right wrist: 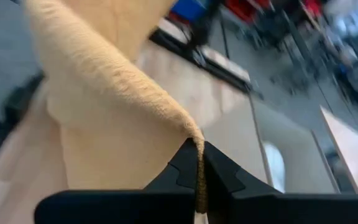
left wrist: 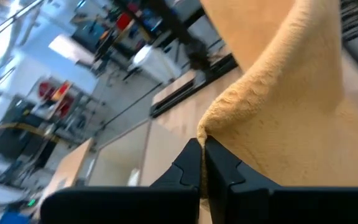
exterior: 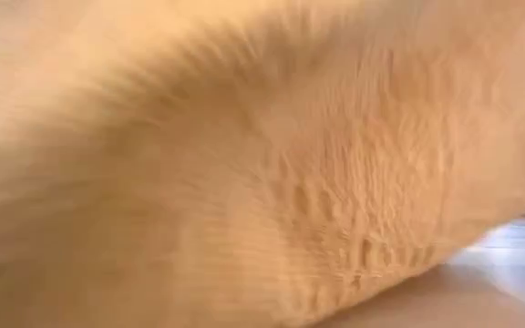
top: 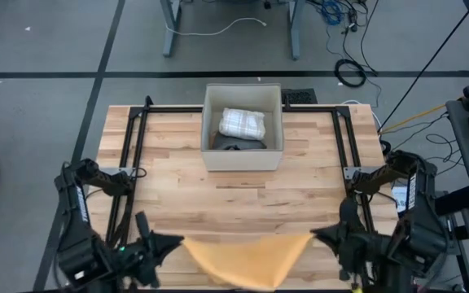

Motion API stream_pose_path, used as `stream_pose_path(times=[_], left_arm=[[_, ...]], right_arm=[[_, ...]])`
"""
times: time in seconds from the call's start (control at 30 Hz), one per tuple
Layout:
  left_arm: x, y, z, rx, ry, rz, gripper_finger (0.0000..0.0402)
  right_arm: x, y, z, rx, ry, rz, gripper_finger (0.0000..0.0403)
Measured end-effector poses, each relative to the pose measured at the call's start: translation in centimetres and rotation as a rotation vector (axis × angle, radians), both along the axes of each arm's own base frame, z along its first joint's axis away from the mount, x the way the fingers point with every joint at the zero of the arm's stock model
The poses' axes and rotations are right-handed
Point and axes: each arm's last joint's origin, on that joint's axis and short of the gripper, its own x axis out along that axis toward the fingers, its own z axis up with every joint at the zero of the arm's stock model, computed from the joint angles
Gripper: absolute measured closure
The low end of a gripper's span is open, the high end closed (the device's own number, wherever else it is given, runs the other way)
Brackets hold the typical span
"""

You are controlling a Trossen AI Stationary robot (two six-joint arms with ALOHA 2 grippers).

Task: Fold towel
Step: Fold the orange towel

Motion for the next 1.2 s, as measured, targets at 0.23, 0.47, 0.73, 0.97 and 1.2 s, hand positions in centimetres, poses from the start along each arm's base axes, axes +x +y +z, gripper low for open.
stream_pose_path(times=[0.23,0.47,0.73,0.97,1.2], left_arm=[[1.7,1.8,-0.1,0.054,0.024,0.079,0.0397],[1.6,1.8,1.1,0.071,-0.005,0.064,0.0397],[-0.3,-0.1,3.5,0.072,-0.053,-0.062,0.0397],[-2.0,-2.4,5.1,0.079,-0.093,-0.209,0.0397],[-0.4,-0.1,3.4,0.041,-0.012,-0.096,0.0397]], right_arm=[[0.5,-0.7,-0.2,-0.004,0.011,-0.037,0.0403],[-0.6,-1.8,1.9,0.014,-0.089,0.002,0.0403],[-1.6,-1.3,4.9,0.138,-0.138,0.221,0.0403],[-1.3,0.0,6.2,0.14,-0.15,0.455,0.0403],[-0.5,-2.5,4.5,0.092,-0.051,0.229,0.0403]])
